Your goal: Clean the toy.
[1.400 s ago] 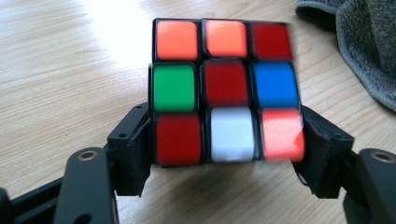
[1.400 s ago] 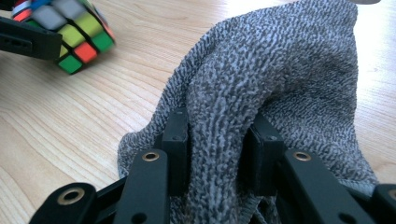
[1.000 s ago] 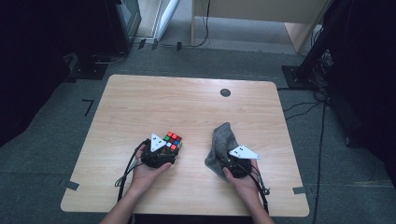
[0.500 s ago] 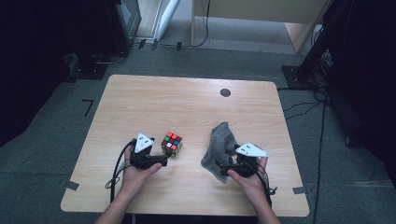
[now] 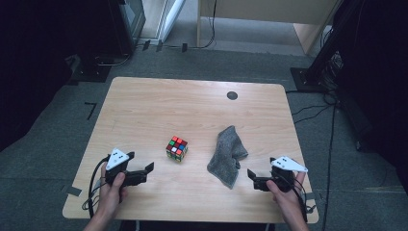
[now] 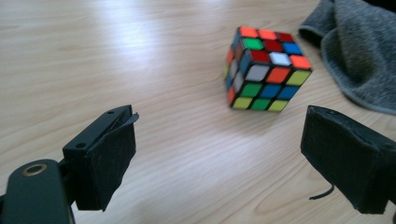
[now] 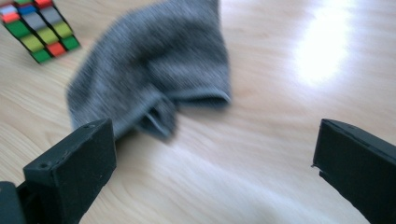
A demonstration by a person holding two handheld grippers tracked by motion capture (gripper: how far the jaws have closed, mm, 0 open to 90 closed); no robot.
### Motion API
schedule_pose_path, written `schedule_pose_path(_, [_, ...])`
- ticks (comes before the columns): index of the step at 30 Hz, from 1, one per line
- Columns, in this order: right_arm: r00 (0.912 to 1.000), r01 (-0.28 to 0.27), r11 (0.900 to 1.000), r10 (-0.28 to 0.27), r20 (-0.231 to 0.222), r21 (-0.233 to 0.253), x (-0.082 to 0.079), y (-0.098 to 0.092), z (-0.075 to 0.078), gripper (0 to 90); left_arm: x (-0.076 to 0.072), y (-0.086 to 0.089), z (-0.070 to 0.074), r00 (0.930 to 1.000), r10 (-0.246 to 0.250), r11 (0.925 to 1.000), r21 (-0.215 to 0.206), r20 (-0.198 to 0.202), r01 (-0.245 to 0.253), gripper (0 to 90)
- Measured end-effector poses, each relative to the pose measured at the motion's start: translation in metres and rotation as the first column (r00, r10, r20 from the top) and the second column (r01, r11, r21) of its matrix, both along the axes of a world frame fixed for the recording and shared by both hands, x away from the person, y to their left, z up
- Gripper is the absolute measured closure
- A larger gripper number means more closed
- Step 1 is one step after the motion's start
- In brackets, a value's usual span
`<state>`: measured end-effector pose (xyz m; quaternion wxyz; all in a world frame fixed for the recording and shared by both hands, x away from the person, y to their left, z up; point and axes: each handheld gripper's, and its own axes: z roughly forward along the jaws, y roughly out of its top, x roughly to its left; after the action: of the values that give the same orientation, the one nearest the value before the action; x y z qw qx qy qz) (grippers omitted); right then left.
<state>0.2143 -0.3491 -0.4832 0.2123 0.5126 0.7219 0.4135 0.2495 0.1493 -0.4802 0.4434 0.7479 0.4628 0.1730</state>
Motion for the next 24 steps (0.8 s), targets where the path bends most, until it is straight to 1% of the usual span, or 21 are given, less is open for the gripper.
schedule_pose_path(1, [1.0000,0.009,1.000,-0.009,-0.004,-0.007,-0.002,-0.004,-0.002,0.0,-0.002,0.004,-0.001,0.9999,0.010,1.0000,0.001,-0.003,-0.010,10.9])
schedule_pose_path(3, [0.9996,0.025,1.000,-0.025,-0.014,-0.014,-0.007,-0.013,-0.006,0.0,-0.005,0.012,-0.005,0.9997,0.021,0.9996,0.016,-0.012,-0.021,10.9])
schedule_pose_path(7, [0.9977,0.055,0.998,-0.056,-0.038,-0.016,-0.014,-0.029,-0.013,0.0,-0.011,0.029,-0.011,0.9984,0.048,0.9984,0.033,-0.030,-0.047,10.8])
schedule_pose_path(9, [0.9961,0.074,0.997,-0.075,-0.047,-0.026,-0.017,-0.036,-0.016,0.0,-0.014,0.037,-0.013,0.9969,0.070,0.9970,0.036,-0.037,-0.068,10.8])
schedule_pose_path(10, [0.9952,0.082,0.996,-0.084,-0.049,-0.036,-0.018,-0.040,-0.018,0.0,-0.016,0.041,-0.014,0.9959,0.083,0.9957,0.045,-0.038,-0.081,10.8])
schedule_pose_path(14, [0.9902,0.118,0.991,-0.122,-0.068,-0.057,-0.022,-0.055,-0.024,0.0,-0.021,0.057,-0.020,0.9898,0.134,0.9892,0.067,-0.048,-0.130,11.0])
schedule_pose_path(16, [0.9867,0.135,0.988,-0.141,-0.080,-0.071,-0.024,-0.061,-0.027,0.0,-0.022,0.065,-0.024,0.9846,0.167,0.9834,0.079,-0.050,-0.163,11.3])
schedule_pose_path(18, [0.9841,0.144,0.987,-0.150,-0.094,-0.076,-0.025,-0.066,-0.030,0.0,-0.022,0.072,-0.027,0.9805,0.188,0.9791,0.090,-0.056,-0.183,11.8])
schedule_pose_path(19, [0.9820,0.150,0.985,-0.159,-0.102,-0.087,-0.025,-0.067,-0.031,0.0,-0.022,0.075,-0.028,0.9781,0.200,0.9758,0.100,-0.056,-0.194,11.9])
schedule_pose_path(20, [0.9809,0.156,0.983,-0.166,-0.102,-0.098,-0.025,-0.068,-0.032,0.0,-0.022,0.077,-0.029,0.9757,0.210,0.9733,0.108,-0.063,-0.202,11.9])
schedule_pose_path(22, [0.9784,0.161,0.981,-0.173,-0.113,-0.106,-0.025,-0.070,-0.034,0.0,-0.021,0.082,-0.030,0.9742,0.214,0.9731,0.103,-0.072,-0.206,12.1])
schedule_pose_path(24, [0.9766,0.165,0.980,-0.179,-0.120,-0.114,-0.024,-0.072,-0.036,0.0,-0.021,0.082,-0.030,0.9730,0.222,0.9678,0.136,-0.063,-0.212,12.2])
